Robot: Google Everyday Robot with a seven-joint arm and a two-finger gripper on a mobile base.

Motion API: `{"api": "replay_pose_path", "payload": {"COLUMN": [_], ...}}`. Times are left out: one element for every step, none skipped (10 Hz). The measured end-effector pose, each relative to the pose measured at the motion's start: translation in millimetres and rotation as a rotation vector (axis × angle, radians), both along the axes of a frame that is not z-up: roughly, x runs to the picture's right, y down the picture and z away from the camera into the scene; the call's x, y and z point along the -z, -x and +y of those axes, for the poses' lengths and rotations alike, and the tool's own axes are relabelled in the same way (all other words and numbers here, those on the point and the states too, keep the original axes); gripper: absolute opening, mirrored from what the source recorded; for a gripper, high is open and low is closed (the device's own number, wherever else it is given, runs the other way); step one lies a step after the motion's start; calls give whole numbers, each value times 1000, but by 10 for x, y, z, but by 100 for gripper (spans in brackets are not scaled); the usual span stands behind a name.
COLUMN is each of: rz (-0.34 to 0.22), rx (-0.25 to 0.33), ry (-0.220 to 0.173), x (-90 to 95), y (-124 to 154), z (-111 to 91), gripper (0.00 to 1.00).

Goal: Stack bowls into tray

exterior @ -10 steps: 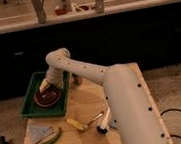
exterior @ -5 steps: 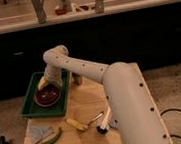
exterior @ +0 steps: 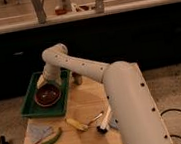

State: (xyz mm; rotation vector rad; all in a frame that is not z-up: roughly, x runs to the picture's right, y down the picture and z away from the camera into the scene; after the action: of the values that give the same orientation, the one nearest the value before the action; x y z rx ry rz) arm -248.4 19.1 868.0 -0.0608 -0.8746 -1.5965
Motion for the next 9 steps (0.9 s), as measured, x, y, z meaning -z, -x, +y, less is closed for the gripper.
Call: {"api": "replay_pose_path", "payload": {"rz": [-1, -2, -1, 0, -3, -5, -6, -7, -9], "rx": [1, 2, 0, -1, -2, -2, -4, -4, -3], "ry": [-1, -1, -3, -4, -7, -9, -11, -14, -15], "x": [12, 23, 27, 32, 41, 51, 57, 63, 71], "y": [29, 40, 31, 27, 34, 42, 33, 25, 27], "z": [-11, -21, -32, -37, -42, -45, -54, -60, -68], "gripper": [75, 75, 75, 75, 75, 75, 75, 75, 75]}}
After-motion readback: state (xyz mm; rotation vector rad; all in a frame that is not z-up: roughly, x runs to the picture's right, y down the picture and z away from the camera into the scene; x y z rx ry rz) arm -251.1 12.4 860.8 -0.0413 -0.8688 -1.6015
